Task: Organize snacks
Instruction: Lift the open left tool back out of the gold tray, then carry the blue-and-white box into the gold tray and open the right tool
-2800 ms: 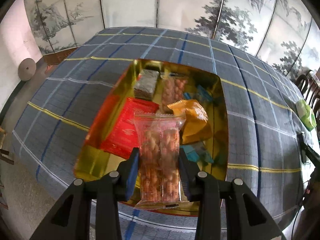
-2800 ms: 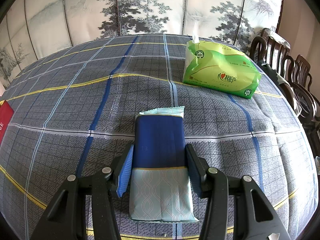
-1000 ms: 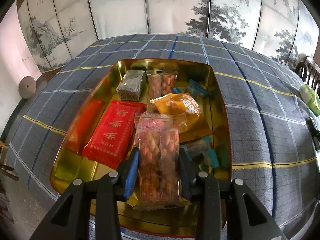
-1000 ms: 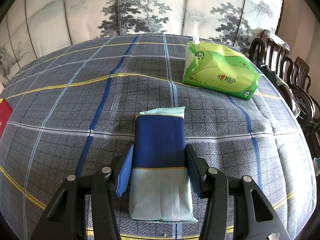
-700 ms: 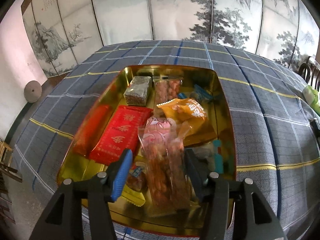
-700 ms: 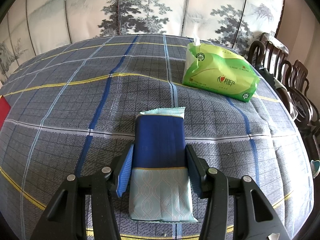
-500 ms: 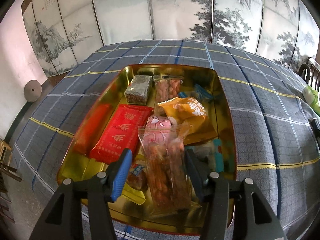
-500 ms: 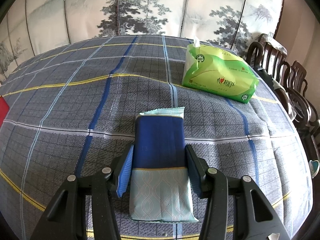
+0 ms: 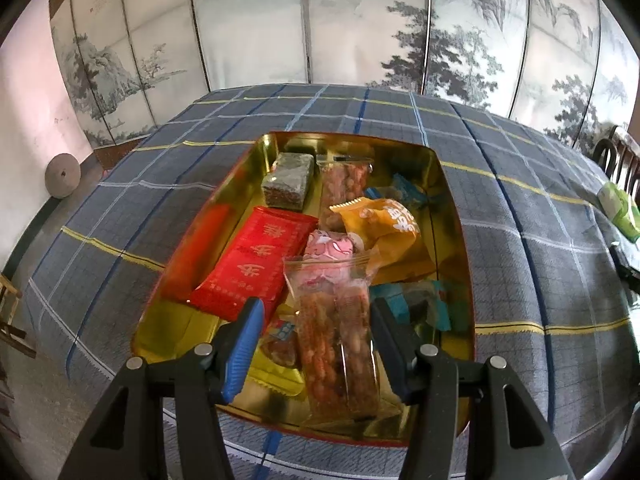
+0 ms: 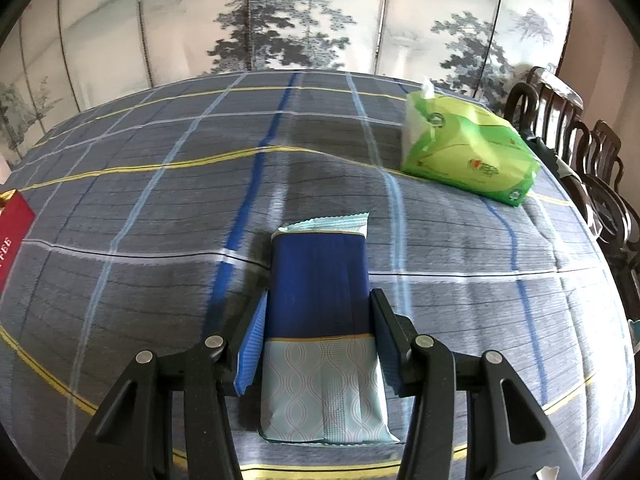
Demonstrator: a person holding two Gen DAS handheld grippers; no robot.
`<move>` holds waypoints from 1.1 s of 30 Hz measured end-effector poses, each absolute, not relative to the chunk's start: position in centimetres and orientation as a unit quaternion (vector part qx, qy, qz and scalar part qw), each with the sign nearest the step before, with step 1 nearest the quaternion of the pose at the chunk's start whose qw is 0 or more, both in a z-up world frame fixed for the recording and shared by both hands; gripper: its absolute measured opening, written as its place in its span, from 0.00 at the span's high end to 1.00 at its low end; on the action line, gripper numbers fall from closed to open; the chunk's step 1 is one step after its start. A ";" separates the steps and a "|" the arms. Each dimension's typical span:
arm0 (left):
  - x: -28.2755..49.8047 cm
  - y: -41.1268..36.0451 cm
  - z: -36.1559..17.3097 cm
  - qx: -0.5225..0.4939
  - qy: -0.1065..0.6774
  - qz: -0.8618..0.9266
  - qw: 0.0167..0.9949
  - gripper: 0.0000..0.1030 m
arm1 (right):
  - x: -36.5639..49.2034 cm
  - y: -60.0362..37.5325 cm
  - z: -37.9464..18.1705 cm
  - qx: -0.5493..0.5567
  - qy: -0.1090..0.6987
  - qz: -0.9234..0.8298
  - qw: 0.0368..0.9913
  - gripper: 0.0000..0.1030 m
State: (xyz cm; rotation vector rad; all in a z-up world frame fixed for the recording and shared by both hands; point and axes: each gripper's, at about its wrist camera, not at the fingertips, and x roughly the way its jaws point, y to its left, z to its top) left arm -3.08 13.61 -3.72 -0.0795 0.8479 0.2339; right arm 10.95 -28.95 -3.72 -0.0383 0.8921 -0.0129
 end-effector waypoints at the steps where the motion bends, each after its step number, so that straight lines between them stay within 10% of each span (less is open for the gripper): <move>1: -3.3 13.9 -3.6 -0.044 0.407 0.111 0.906 0.46 | 10.9 -28.7 -3.7 -0.018 0.431 -0.003 0.902 0.55; 33: -8.4 17.4 -1.3 -0.091 0.394 0.119 0.907 0.45 | 8.1 -9.9 2.8 -0.027 0.381 0.183 0.906 0.55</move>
